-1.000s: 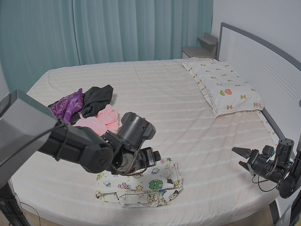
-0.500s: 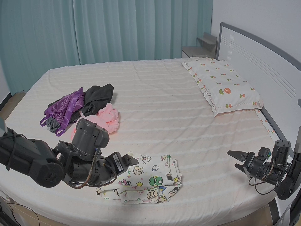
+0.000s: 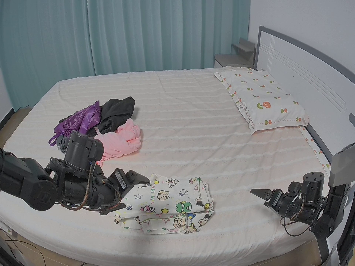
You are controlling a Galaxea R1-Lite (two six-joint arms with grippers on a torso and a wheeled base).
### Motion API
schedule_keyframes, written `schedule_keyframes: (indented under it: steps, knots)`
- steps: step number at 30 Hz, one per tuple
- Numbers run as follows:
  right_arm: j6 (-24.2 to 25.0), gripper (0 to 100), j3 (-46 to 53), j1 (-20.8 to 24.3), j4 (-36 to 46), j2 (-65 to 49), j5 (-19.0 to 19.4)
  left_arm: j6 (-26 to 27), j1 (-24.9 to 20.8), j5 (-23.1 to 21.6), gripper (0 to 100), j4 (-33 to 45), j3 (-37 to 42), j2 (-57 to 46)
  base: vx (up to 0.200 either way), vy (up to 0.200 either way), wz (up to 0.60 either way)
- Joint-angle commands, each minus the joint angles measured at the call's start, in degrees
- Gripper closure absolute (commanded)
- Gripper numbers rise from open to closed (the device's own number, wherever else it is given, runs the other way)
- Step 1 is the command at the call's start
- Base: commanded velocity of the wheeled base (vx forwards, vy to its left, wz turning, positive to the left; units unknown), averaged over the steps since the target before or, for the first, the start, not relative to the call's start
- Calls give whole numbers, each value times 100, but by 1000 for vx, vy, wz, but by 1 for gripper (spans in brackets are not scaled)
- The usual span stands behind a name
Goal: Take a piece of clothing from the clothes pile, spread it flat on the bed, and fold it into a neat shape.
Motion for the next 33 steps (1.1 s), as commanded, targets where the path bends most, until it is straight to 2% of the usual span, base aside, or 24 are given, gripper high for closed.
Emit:
schedule_keyframes:
  steps: [1,13,18,28,33]
  knots:
    - [3,0,-57,156,-102,125,-8,0,100,-90,0,1,-10,-18,0,200,0]
    - [-24,0,-57,595,-102,11,-16,0,232,-160,0,-8,-10,-9,0,200,0]
    - [-182,0,-215,788,-102,-24,-16,106,250,-160,0,1,8,17,0,200,0]
    - [-366,0,-611,780,-102,591,98,141,276,-160,0,-26,17,17,0,0,0]
    - [-806,0,-672,771,-102,969,98,141,276,-160,0,-26,25,17,0,0,0]
